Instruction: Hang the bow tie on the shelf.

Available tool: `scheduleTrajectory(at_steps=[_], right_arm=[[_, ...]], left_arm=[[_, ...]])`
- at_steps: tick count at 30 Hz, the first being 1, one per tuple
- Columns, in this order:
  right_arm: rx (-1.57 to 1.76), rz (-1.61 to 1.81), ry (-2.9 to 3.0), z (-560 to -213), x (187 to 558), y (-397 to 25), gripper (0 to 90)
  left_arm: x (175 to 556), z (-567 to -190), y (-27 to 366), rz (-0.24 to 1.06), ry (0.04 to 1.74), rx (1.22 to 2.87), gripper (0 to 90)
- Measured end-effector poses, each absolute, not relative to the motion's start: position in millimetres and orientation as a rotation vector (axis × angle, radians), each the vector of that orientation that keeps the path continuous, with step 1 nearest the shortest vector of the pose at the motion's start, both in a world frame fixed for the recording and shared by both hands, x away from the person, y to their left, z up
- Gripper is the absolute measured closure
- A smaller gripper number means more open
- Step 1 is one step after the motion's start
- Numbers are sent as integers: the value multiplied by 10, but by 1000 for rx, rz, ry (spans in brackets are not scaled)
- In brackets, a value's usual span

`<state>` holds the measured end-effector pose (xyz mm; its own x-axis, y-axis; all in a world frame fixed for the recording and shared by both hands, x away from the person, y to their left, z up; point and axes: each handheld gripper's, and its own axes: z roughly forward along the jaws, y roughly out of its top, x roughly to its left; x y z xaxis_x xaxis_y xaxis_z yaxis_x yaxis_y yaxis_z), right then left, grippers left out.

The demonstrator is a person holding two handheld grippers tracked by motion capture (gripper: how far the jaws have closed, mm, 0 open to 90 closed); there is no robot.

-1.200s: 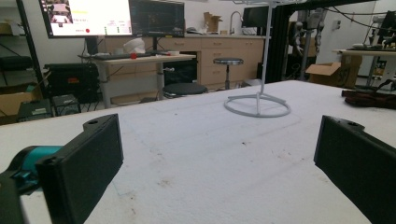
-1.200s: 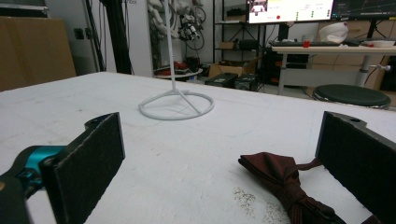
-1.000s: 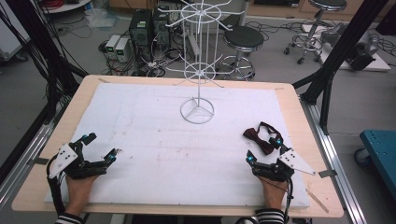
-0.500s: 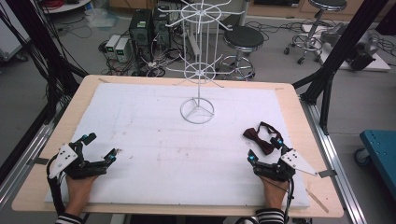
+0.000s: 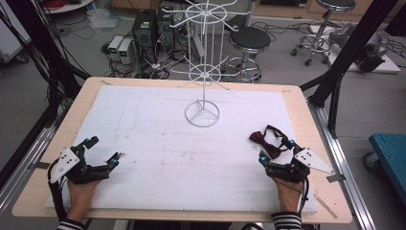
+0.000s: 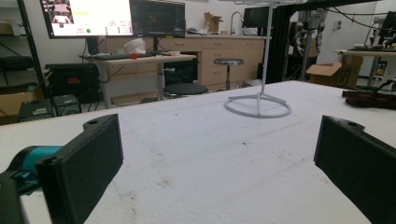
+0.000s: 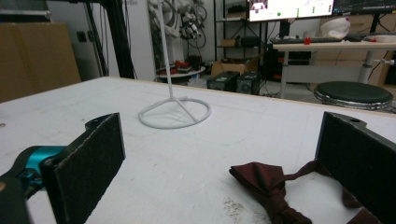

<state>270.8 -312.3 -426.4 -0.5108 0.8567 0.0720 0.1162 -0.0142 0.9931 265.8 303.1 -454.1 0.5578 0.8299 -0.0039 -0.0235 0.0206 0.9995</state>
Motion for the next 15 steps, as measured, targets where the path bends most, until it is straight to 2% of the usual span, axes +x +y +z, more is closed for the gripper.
scheduleTrajectory(at_steps=[15], right_arm=[[1008, 1369, 1972, -3893, 3014, -3159, 7]], left_arm=[[2657, -4541, 3030, 773, 746, 1405, 17]])
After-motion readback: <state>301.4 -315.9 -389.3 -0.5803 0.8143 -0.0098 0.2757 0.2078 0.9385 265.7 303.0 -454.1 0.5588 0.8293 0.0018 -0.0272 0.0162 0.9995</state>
